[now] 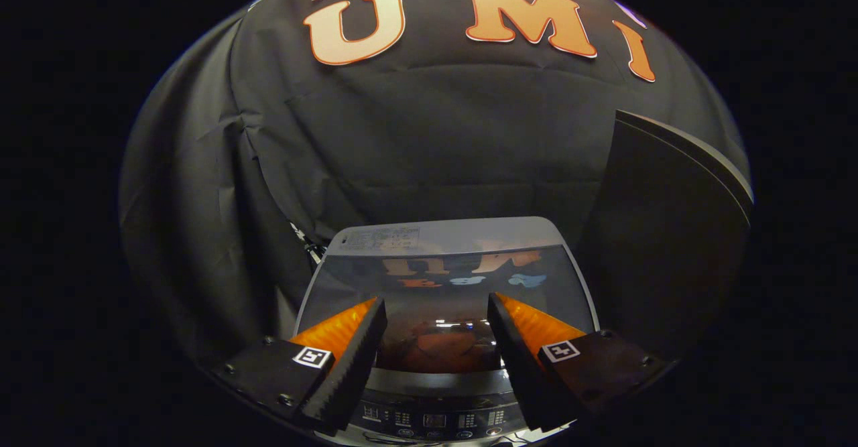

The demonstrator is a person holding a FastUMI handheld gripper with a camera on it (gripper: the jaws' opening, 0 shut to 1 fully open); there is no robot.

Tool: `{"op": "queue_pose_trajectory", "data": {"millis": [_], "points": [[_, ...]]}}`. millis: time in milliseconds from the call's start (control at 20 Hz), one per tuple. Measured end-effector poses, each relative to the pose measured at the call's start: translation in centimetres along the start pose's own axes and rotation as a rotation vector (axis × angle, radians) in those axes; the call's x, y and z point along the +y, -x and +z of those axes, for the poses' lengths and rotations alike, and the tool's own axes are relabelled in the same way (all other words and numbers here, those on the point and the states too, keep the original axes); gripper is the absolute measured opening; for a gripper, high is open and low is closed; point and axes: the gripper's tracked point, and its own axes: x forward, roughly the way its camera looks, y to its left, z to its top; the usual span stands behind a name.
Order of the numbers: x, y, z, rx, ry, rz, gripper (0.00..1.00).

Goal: Put the clothes into the washing machine and then close the washing machine lid.

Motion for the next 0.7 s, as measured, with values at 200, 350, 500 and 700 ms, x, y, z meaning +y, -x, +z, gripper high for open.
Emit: {"op": "queue_pose_trajectory", "data": {"millis": [200,350,500,700], "points": [[0.1,0.5,1.0,-0.011,0.019,0.001,0.98],[0.4,1.9,3.7,-0.068,0.043,0.006,0.98],[0.6,4.5,6.9,-0.124,0.06,0.017,0.98],[1.1,7.4,10.7,-0.19,0.096,0.008,0.98]]}}
